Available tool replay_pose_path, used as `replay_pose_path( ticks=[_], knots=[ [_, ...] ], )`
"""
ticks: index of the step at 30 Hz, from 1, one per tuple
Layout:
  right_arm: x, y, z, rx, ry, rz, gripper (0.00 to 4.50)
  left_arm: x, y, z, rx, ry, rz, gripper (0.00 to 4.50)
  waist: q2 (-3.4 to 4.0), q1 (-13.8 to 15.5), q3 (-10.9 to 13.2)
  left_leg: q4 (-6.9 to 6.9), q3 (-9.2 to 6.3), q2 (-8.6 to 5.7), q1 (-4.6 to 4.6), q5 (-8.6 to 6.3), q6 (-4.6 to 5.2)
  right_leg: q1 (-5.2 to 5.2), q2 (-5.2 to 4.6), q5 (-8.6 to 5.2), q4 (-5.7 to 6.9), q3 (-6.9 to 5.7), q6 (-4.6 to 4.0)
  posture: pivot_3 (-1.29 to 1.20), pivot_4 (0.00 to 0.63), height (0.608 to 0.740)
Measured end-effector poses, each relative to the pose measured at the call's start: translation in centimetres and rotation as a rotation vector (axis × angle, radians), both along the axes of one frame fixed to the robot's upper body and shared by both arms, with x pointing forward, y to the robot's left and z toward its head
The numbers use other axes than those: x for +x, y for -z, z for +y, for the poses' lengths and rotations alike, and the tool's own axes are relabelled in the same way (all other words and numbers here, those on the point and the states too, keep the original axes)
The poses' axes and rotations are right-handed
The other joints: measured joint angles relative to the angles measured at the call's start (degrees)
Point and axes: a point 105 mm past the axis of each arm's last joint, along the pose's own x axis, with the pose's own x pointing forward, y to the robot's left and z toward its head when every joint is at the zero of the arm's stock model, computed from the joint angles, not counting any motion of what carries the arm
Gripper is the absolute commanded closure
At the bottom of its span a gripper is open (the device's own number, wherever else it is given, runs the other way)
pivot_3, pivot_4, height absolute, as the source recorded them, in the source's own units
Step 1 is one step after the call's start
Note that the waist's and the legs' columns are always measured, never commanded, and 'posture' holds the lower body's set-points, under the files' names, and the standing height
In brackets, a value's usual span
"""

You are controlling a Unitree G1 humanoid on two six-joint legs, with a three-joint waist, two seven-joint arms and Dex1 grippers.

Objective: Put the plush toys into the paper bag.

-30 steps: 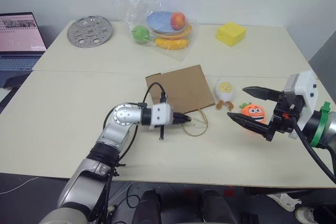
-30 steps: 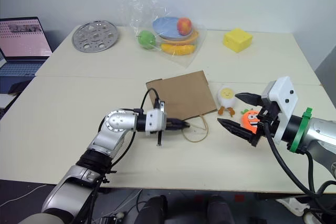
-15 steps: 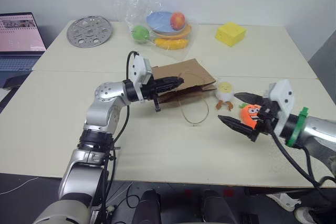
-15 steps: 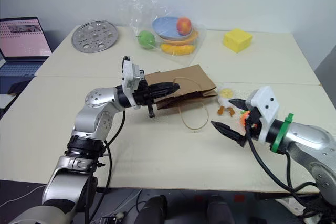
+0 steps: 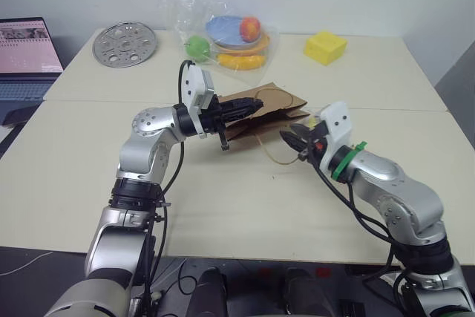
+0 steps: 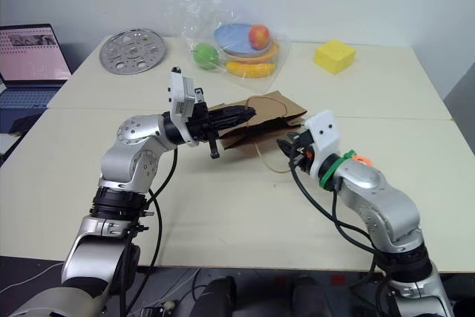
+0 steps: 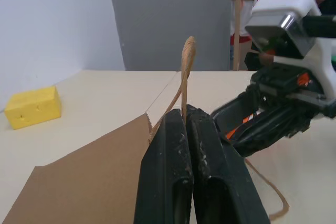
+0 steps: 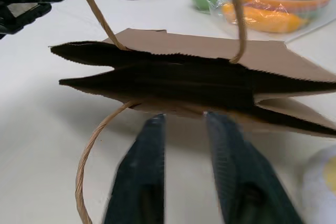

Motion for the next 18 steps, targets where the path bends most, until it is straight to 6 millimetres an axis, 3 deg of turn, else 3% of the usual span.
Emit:
replay_pose_path(
  ticks=[1,12,18],
  knots=[
    [0.3,0.0,0.4,0.005,-0.002,-0.004,4.46,0.0,0.0,0.0,0.001,0.001,0.0,4.5,0.0,-0.09,0.0,0.0,0.01,0.0,0.0,0.0,0.0,-0.01,0.0,0.0,0.01,0.0,0.0,0.0,0.15,0.74],
    [2.8,0.6,2.8,0.026,0.012,-0.026,4.46,-0.4,-0.2,-0.1,0.0,0.008,-0.009,4.5,0.0,-0.34,0.0,-0.02,-0.01,0.0,0.0,0.0,0.0,-0.03,0.0,0.0,0.02,-0.01,0.0,0.0,0.15,0.74],
    [4.3,4.5,3.2,-0.07,0.061,0.05,4.46,-0.2,-0.7,0.2,-0.048,-0.001,0.03,4.5,0.0,-0.71,0.0,-0.02,0.0,0.0,-0.01,0.0,0.0,-0.06,0.0,0.0,0.06,0.0,-0.01,0.0,0.15,0.74]
  ],
)
